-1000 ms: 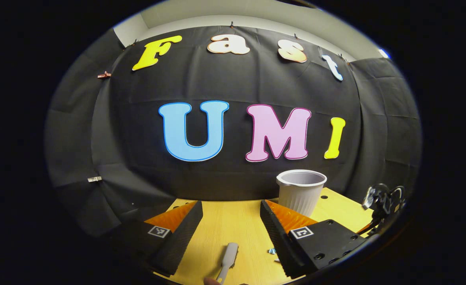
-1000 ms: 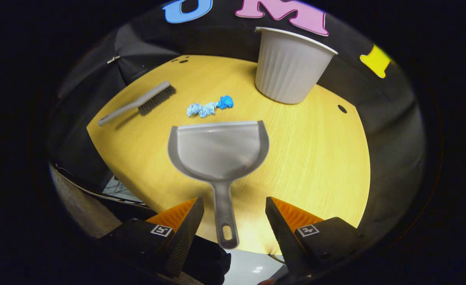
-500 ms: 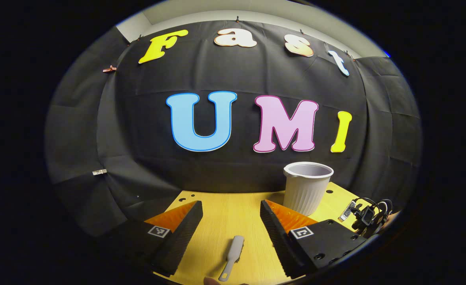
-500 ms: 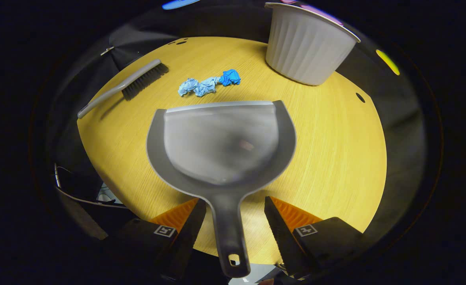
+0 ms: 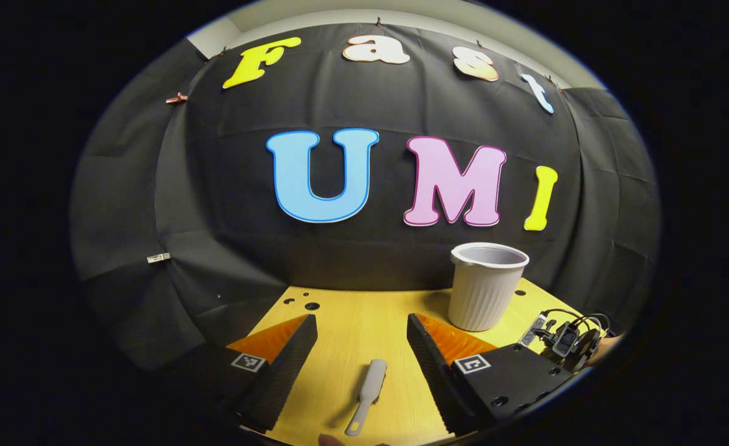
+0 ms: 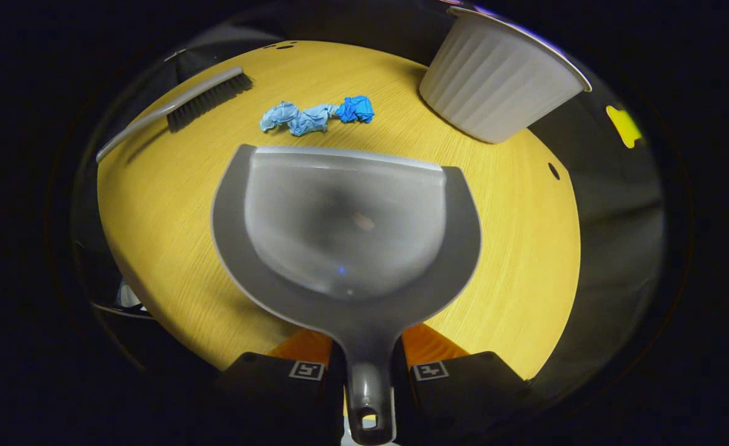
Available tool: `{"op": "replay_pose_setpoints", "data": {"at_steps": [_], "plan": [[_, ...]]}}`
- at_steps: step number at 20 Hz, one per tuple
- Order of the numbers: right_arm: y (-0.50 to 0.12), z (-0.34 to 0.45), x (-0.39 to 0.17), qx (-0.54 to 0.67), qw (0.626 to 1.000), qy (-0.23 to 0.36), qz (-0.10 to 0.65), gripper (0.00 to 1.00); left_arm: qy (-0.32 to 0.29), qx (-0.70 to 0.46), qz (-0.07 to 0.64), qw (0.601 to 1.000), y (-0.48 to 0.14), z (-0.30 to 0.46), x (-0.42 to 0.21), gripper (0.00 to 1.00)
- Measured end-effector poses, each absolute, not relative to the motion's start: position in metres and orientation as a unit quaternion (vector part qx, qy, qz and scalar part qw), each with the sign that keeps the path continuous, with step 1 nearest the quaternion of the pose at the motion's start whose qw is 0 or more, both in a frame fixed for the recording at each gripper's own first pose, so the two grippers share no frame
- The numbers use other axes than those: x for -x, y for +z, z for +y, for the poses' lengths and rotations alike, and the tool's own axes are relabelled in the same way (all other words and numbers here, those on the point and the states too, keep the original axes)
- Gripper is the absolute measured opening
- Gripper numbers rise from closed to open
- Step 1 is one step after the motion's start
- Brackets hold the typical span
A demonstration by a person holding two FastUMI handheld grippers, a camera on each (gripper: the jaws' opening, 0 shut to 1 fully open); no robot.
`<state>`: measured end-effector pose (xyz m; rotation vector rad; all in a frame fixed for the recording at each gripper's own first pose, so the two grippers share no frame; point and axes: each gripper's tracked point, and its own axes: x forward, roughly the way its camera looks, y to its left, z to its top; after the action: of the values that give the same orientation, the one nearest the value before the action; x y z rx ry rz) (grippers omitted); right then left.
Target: Pick up the small broom and dustpan from the desktop, sweep the trash into the dustpan with the broom, and then empty the trash into the garbage bin.
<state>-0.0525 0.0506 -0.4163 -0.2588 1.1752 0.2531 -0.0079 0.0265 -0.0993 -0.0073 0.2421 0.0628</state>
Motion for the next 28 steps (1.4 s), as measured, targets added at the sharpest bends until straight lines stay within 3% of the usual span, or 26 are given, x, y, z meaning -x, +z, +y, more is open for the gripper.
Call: {"op": "replay_pose_setpoints", "data": {"at_steps": [8, 10, 11, 17, 22, 26, 28], "plan": [[-0.403, 0.063, 0.057, 0.059, 0.830, 0.172, 0.527, 0.34, 0.003, 0.060, 0.270, 0.961, -0.191, 0.025, 0.000, 0.95], [-0.403, 0.060, 0.062, 0.067, 0.826, 0.184, 0.529, 0.39, -0.003, 0.062, 0.307, 0.950, -0.218, 0.025, -0.001, 0.95], [-0.403, 0.058, 0.064, 0.074, 0.825, 0.189, 0.528, 0.35, -0.005, 0.058, 0.326, 0.944, -0.230, 0.025, -0.002, 0.94], [-0.402, 0.053, 0.066, 0.088, 0.820, 0.217, 0.522, 0.35, -0.052, 0.006, 0.452, 0.891, -0.304, 0.013, 0.002, 0.93], [-0.401, 0.049, 0.063, 0.079, 0.817, 0.223, 0.526, 0.35, -0.052, -0.026, 0.529, 0.847, -0.356, 0.016, 0.009, 0.89], [-0.404, 0.045, 0.062, 0.080, 0.813, 0.220, 0.533, 0.35, -0.056, -0.031, 0.562, 0.825, -0.377, 0.015, 0.012, 0.71], [-0.402, 0.046, 0.060, 0.073, 0.816, 0.218, 0.530, 0.35, -0.061, -0.034, 0.577, 0.814, -0.387, 0.015, 0.015, 0.70]]}}
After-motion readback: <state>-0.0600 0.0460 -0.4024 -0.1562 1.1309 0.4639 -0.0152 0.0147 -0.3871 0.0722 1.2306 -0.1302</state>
